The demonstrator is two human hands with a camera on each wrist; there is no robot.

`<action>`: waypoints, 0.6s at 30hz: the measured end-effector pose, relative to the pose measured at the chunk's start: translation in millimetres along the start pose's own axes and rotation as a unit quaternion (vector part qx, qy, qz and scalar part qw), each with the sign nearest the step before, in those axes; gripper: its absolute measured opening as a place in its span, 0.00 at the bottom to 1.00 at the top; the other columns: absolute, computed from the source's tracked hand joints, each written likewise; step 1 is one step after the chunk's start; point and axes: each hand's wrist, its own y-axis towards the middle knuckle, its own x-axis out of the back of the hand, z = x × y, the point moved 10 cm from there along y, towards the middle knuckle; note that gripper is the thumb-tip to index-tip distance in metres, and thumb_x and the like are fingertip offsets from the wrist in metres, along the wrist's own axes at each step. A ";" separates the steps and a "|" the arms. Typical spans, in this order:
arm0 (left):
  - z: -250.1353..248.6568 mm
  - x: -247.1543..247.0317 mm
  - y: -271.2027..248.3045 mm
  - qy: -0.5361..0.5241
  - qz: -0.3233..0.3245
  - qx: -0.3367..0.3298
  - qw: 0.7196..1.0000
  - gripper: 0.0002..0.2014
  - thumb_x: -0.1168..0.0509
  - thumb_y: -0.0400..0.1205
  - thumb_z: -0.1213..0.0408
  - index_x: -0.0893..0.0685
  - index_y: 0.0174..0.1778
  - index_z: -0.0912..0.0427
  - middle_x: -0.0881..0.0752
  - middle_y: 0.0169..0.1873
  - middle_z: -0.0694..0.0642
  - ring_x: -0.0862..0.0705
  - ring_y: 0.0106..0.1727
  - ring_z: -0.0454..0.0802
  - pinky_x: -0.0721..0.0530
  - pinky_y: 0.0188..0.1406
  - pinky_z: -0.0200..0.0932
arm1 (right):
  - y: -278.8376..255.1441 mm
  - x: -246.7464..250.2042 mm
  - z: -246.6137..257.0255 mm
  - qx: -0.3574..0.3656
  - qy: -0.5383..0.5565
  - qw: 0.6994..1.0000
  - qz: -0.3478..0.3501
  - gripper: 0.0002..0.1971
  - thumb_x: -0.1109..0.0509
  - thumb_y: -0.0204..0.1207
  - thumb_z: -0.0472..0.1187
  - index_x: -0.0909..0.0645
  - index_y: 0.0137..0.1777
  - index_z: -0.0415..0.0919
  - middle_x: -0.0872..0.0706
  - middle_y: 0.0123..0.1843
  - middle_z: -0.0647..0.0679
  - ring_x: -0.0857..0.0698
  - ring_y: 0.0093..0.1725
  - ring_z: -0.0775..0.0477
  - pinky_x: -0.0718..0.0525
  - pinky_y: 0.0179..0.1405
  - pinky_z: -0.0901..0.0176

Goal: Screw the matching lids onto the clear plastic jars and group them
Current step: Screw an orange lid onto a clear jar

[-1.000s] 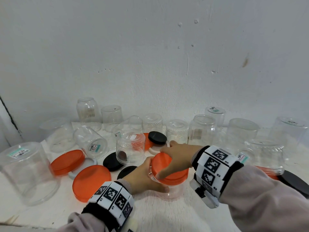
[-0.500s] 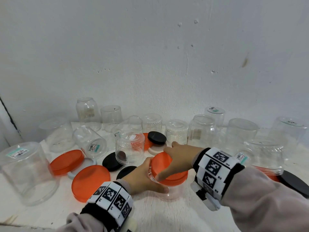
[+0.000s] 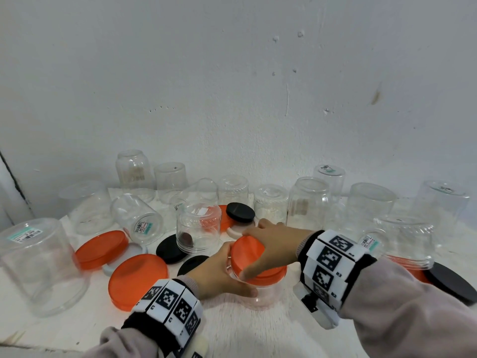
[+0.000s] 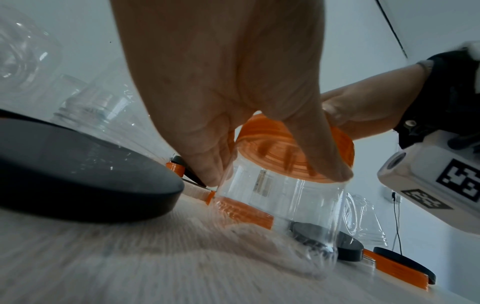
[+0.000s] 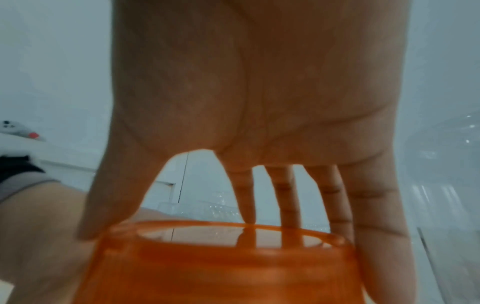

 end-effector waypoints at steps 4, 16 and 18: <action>-0.5 0.0 -0.4 0.002 0.001 0.000 1.000 0.56 0.16 0.50 0.48 0.40 0.73 0.43 0.20 0.63 0.41 0.21 0.65 0.35 0.21 0.63 0.34 | 1.3 0.2 1.8 -0.009 -0.006 1.000 -0.022 0.51 0.31 0.59 0.77 0.48 0.80 0.62 0.38 0.76 0.50 0.37 0.75 0.40 0.27 0.62 0.43; 0.5 0.1 -0.8 0.001 0.001 0.007 1.000 0.56 0.16 0.51 0.48 0.39 0.74 0.44 0.21 0.65 0.41 0.22 0.67 0.38 0.23 0.71 0.43 | 1.5 -1.8 -5.4 0.001 0.029 0.999 -0.017 0.50 0.28 0.58 0.75 0.47 0.79 0.67 0.39 0.75 0.53 0.38 0.74 0.43 0.28 0.62 0.45; 0.9 0.0 -0.4 -0.001 0.001 0.006 1.000 0.56 0.16 0.53 0.51 0.39 0.75 0.46 0.21 0.64 0.41 0.22 0.66 0.37 0.22 0.68 0.41 | 2.1 -1.4 -4.6 -0.011 0.014 0.999 -0.032 0.52 0.31 0.57 0.78 0.45 0.79 0.62 0.38 0.75 0.51 0.38 0.75 0.42 0.28 0.59 0.45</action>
